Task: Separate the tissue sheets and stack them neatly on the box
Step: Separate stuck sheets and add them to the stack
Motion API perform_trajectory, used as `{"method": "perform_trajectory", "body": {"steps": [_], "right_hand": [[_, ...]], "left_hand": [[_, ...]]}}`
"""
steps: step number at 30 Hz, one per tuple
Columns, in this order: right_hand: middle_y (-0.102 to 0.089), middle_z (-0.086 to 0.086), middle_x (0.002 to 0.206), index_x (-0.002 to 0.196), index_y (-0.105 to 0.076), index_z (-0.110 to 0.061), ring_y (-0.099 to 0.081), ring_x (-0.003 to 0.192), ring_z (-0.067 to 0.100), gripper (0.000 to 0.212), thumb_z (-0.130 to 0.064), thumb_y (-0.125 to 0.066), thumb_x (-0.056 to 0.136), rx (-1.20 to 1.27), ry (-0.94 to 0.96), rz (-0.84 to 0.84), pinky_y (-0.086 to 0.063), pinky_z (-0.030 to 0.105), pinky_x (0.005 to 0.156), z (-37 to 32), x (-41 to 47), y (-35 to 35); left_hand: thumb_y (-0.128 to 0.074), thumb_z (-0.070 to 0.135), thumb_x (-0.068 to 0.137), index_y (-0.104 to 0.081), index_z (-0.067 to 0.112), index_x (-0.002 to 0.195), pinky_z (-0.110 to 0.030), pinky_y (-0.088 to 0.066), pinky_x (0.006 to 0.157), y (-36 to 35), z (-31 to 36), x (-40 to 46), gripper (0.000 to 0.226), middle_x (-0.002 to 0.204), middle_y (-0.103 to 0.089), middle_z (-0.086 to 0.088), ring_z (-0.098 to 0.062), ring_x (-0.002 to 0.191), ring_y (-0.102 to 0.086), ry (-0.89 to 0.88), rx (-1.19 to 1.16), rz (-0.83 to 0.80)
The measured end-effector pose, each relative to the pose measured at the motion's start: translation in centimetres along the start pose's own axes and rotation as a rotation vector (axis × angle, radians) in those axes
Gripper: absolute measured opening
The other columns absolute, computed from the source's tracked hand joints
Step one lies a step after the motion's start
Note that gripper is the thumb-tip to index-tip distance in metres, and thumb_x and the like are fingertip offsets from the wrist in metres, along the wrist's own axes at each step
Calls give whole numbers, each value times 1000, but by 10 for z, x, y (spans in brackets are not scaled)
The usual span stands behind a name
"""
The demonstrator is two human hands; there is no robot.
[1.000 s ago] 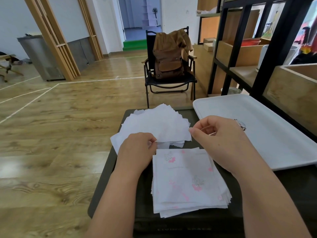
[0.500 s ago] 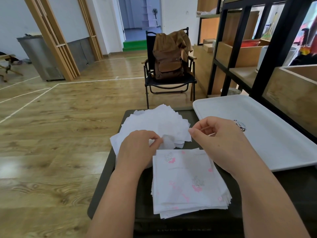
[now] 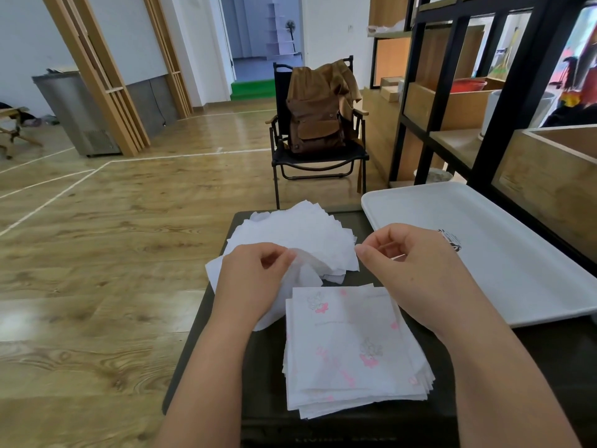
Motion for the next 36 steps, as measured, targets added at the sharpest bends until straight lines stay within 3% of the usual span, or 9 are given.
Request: {"method": "perform_trajectory", "body": {"steps": [8, 11, 13, 17, 21, 28, 32, 34, 36], "right_hand": [[-63, -26, 72, 78, -64, -35, -55, 70, -13, 10, -41, -66, 85, 39, 9, 13, -36, 7, 43, 1, 0, 1], [-65, -20, 72, 88, -59, -38, -56, 69, -11, 8, -42, -66, 86, 64, 13, 22, -36, 7, 44, 0, 0, 0], [-67, -18, 72, 92, -56, -40, -58, 72, -9, 11, -41, -66, 86, 78, 26, 17, -38, 8, 43, -3, -1, -1], [-68, -21, 79, 96, -58, -42, -61, 77, -6, 15, -36, -67, 85, 144, 92, -27, -45, 9, 47, -12, -5, -5], [-63, -26, 94, 101, -60, -46, -56, 95, -11, 25, -34, -69, 81, 140, 221, -39, -43, 2, 70, -24, -9, -10], [-55, -34, 108, 103, -59, -52, -46, 107, -14, 29, -35, -69, 82, 136, 369, 9, -40, 1, 79, -36, -13, -15], [-59, -25, 97, 85, -64, -39, -55, 98, -3, 4, -38, -61, 82, 174, 332, 45, -43, 13, 72, -32, -10, -14], [-60, -26, 95, 83, -64, -37, -56, 97, -1, 6, -41, -59, 83, 171, 325, 61, -43, 15, 72, -31, -9, -13], [-61, -26, 91, 83, -64, -36, -58, 95, 0, 9, -42, -58, 85, 175, 319, 76, -48, 20, 72, -31, -8, -10]], "left_hand": [[-54, 34, 98, -68, 27, 88, -23, -49, 46, 16, -2, -1, 19, 67, -69, 7, -4, 55, -58, 235, -522, 222], [-48, 31, 97, -61, 27, 82, -34, -47, 49, 25, -6, -3, 21, 58, -59, 2, -15, 51, -53, 199, -248, 324], [-47, 32, 97, -60, 25, 81, -20, -34, 41, 29, -5, -5, 22, 49, -47, 5, -11, 45, -42, 155, -214, 361], [-54, 42, 95, -66, 32, 86, -33, -46, 61, 33, 9, -8, 18, 74, -65, -15, -21, 67, -55, 134, -533, 309], [-56, 38, 94, -66, 39, 100, -43, -54, 68, 41, 29, -14, 12, 82, -76, 0, -19, 73, -67, 52, -636, 267], [-53, 23, 101, -65, 41, 115, -32, -60, 59, 43, 49, -19, 26, 87, -77, 1, -17, 75, -74, 5, -718, 136], [-48, 19, 103, -61, 45, 126, -26, -56, 82, 39, 45, -16, 38, 112, -72, 14, -6, 104, -68, -18, -625, 100], [-47, 26, 103, -60, 49, 125, -11, -48, 84, 43, 47, -17, 35, 114, -65, 33, 14, 107, -58, -56, -558, 111], [-51, 44, 99, -65, 50, 117, -19, -48, 76, 47, 50, -20, 24, 101, -72, 20, -2, 92, -67, -113, -501, 72]]}}
Point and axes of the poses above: each hand's wrist, its own x-axis towards the middle knuckle, its own y-axis out of the back of the hand, z = x × y, the point moved 4 cm from there along x, towards the middle knuckle
